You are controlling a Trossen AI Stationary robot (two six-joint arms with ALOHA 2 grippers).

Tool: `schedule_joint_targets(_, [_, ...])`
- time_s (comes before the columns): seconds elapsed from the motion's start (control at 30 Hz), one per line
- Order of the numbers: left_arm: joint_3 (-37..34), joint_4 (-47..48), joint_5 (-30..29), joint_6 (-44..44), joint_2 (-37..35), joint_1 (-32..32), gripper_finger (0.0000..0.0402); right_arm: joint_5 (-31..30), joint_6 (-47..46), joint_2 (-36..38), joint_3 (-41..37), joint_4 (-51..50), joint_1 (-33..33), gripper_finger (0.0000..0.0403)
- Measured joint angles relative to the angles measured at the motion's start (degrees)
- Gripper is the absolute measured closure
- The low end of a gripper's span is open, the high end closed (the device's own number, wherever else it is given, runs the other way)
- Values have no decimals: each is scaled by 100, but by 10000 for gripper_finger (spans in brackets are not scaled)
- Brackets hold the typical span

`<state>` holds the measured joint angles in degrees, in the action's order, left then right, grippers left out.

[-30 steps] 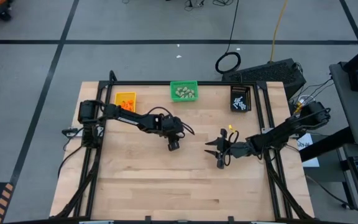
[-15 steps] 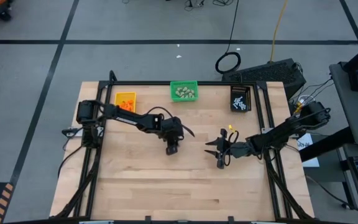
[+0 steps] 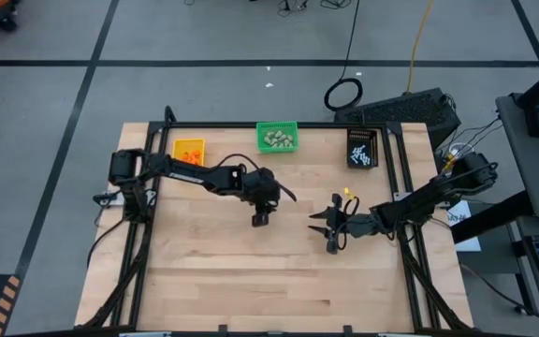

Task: Sort Halloween decoration
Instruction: Put the white bone toy into the black bin

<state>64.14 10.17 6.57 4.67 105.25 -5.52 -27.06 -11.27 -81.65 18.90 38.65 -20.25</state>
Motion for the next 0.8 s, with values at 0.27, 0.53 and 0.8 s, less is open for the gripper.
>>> schedule_joint_targets(0.27, [87,421,-63,177,7,10,168,-10,20,0,0,4,0,273])
schedule_joint_targets(0.53, [1301,2246,-628,17,77,117,150,-32,73,0,0,16,5,273])
schedule_joint_targets(0.8, [1790,2694,-674,451,489,29,155,-164,151,0,0,34,46,273])
